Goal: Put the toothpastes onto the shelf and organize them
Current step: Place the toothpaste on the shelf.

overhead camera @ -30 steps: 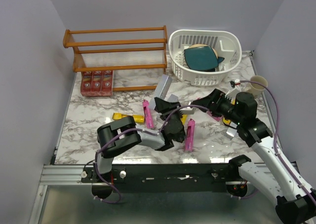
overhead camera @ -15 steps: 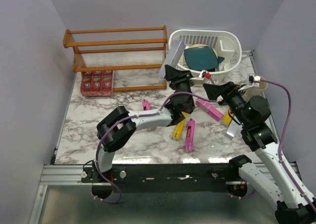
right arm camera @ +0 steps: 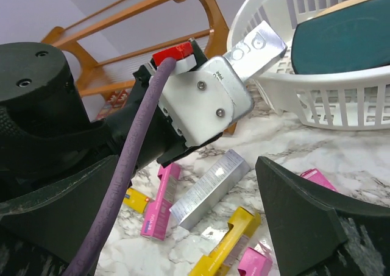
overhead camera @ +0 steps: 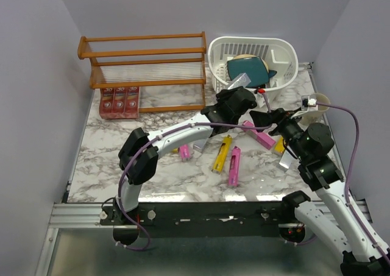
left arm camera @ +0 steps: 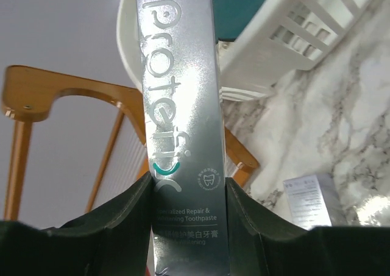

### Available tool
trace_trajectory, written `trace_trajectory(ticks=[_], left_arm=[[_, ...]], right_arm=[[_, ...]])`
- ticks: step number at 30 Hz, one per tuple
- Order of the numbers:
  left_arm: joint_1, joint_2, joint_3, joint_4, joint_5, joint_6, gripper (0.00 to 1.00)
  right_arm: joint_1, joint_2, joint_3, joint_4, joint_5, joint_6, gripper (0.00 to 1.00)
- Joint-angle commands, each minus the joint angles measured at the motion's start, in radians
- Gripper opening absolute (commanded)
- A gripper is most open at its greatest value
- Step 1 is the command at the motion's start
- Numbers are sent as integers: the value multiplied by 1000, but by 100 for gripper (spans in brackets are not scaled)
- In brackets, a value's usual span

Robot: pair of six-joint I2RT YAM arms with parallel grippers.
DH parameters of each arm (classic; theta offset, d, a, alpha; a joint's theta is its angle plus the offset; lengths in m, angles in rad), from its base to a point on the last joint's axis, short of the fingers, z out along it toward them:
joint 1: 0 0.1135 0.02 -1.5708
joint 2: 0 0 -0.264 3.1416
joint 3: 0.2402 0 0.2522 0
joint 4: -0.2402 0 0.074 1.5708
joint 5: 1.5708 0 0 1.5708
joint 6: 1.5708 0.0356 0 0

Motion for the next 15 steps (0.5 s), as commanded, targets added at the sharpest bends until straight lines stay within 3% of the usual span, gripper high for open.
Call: trace_trajectory(ticks=[1, 15], left_arm=[[283, -120, 54, -106, -222, -463, 33], [172, -244, -238, -3, -406, -489, 33]], right_arm=[[-5, -159, 29, -158, -77, -83, 100], [-5, 11, 114, -66, 39, 92, 100]])
